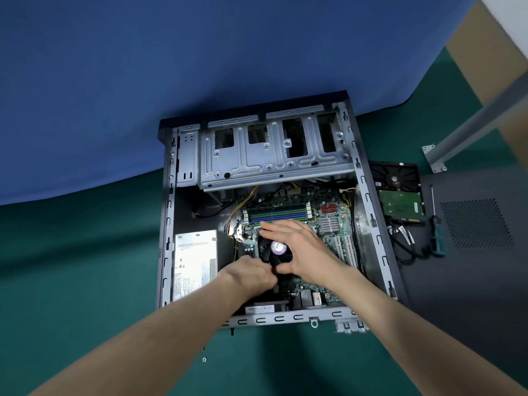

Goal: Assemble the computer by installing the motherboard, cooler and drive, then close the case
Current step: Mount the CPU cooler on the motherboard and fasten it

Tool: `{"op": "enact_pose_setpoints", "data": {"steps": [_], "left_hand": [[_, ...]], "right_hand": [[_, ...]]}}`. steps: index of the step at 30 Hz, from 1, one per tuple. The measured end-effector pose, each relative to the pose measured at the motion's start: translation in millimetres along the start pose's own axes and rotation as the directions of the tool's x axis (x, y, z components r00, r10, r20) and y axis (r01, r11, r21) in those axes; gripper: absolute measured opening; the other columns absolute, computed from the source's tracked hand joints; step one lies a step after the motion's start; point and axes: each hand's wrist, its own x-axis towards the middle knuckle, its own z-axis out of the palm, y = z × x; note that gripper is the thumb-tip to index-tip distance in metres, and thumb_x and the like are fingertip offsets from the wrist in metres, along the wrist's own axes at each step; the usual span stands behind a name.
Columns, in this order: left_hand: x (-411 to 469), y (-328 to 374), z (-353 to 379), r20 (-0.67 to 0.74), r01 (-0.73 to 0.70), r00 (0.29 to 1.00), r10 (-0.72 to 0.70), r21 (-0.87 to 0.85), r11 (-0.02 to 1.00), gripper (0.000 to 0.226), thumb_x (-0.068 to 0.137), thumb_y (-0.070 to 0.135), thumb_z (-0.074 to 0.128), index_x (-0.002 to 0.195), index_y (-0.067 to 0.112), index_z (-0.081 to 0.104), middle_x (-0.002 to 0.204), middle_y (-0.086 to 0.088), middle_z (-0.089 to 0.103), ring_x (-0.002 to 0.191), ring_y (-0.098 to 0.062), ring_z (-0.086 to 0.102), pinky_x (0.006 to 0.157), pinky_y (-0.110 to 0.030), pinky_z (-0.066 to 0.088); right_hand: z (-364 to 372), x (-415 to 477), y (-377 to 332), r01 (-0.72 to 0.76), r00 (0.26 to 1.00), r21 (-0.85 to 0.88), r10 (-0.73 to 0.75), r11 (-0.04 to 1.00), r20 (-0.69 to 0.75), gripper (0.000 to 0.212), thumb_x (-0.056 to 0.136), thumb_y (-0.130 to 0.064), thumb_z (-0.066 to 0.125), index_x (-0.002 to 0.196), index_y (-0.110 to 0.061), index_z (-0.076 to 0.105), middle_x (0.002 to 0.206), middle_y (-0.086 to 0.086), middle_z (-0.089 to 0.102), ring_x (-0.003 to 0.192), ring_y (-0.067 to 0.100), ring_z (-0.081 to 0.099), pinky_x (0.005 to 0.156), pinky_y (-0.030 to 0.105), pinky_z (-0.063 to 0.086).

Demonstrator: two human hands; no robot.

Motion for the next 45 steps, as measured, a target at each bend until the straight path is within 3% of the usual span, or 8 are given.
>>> {"op": "enact_pose_setpoints", "data": {"steps": [5, 9, 13, 17, 24, 28, 37, 45], "left_hand": [[-16, -6, 0, -0.065, -0.006, 0.998, -0.002, -0.124, 0.992, 0.03, 0.093, -0.002, 0.045, 0.122, 0.005, 0.052, 0.124, -0.014, 0.054, 0.113, -0.032, 0.054, 0.092, -0.04, 0.044], [-36, -33, 3, -0.261, -0.062, 0.961, -0.092, -0.525, 0.849, 0.019, 0.089, 0.007, 0.058, 0.104, 0.011, 0.068, 0.103, -0.011, 0.066, 0.097, -0.026, 0.061, 0.086, -0.033, 0.048], [-44, -55, -5, -0.35, -0.178, 0.921, -0.173, -0.77, 0.613, 0.011, 0.089, 0.017, 0.064, 0.088, 0.015, 0.075, 0.076, 0.0, 0.073, 0.078, -0.01, 0.064, 0.08, -0.022, 0.047], [-50, -68, -8, -0.347, -0.212, 0.913, -0.213, -0.852, 0.479, 0.017, 0.094, 0.014, 0.055, 0.083, 0.017, 0.067, 0.069, 0.009, 0.066, 0.079, -0.011, 0.059, 0.087, -0.028, 0.043], [-50, -69, -11, -0.322, -0.191, 0.925, -0.204, -0.854, 0.483, 0.025, 0.1, 0.017, 0.045, 0.078, 0.019, 0.058, 0.078, -0.001, 0.066, 0.079, -0.022, 0.057, 0.083, -0.038, 0.044], [-48, -65, -8, -0.372, -0.214, 0.9, -0.227, -0.831, 0.513, 0.017, 0.098, 0.019, 0.05, 0.082, 0.018, 0.058, 0.081, -0.003, 0.069, 0.086, -0.027, 0.061, 0.083, -0.037, 0.046], [-47, -55, 24, -0.656, -0.289, 0.642, -0.397, -0.686, 0.668, 0.018, 0.082, 0.027, 0.072, 0.096, 0.021, 0.062, 0.085, 0.006, 0.068, 0.08, -0.015, 0.062, 0.073, -0.036, 0.051], [-46, -59, 23, -0.63, -0.296, 0.694, -0.348, -0.69, 0.66, 0.019, 0.082, 0.029, 0.072, 0.098, 0.023, 0.066, 0.079, 0.008, 0.069, 0.076, -0.012, 0.064, 0.073, -0.035, 0.052]], "right_hand": [[1, 0, 0, 0.026, 1.0, -0.023, -0.026, 0.999, -0.005, 0.085, 0.076, -0.022, 0.079, 0.147, -0.029, 0.033, 0.155, -0.019, 0.023, 0.142, -0.001, 0.013, 0.111, 0.014, -0.01], [-2, -1, -2, 0.062, 0.998, 0.041, -0.062, 0.997, -0.001, 0.074, 0.081, -0.014, 0.074, 0.145, -0.023, 0.037, 0.155, -0.014, 0.021, 0.142, -0.004, 0.003, 0.109, 0.011, -0.018], [-9, -11, -17, 0.028, 0.975, 0.192, 0.016, 0.981, -0.222, 0.047, 0.082, -0.002, 0.071, 0.125, -0.02, 0.064, 0.138, -0.015, 0.051, 0.132, -0.007, 0.029, 0.116, 0.019, 0.014], [-15, -19, -34, -0.052, 0.975, 0.288, 0.111, 0.956, -0.191, 0.042, 0.073, -0.012, 0.082, 0.112, -0.021, 0.07, 0.085, -0.011, 0.065, 0.073, -0.007, 0.054, 0.071, 0.01, 0.041], [-7, -22, -46, -0.048, 0.933, 0.514, 0.222, 0.857, -0.282, 0.015, 0.079, -0.024, 0.077, 0.081, -0.036, 0.068, 0.067, -0.009, 0.068, 0.057, 0.006, 0.066, 0.067, 0.022, 0.055], [-5, -22, -42, -0.042, 0.947, 0.631, 0.232, 0.775, -0.222, 0.006, 0.085, -0.015, 0.071, 0.085, -0.019, 0.068, 0.069, 0.003, 0.07, 0.058, 0.015, 0.066, 0.059, 0.024, 0.054], [-6, -22, -37, -0.131, 0.975, 0.888, 0.221, 0.441, 0.034, 0.016, 0.09, -0.009, 0.065, 0.093, 0.007, 0.066, 0.079, 0.022, 0.069, 0.063, 0.03, 0.066, 0.056, 0.029, 0.053], [-8, -17, -42, -0.088, 0.963, 0.827, 0.261, 0.555, -0.073, 0.013, 0.084, -0.005, 0.071, 0.095, -0.001, 0.065, 0.078, 0.02, 0.07, 0.066, 0.033, 0.071, 0.06, 0.032, 0.058]]}}
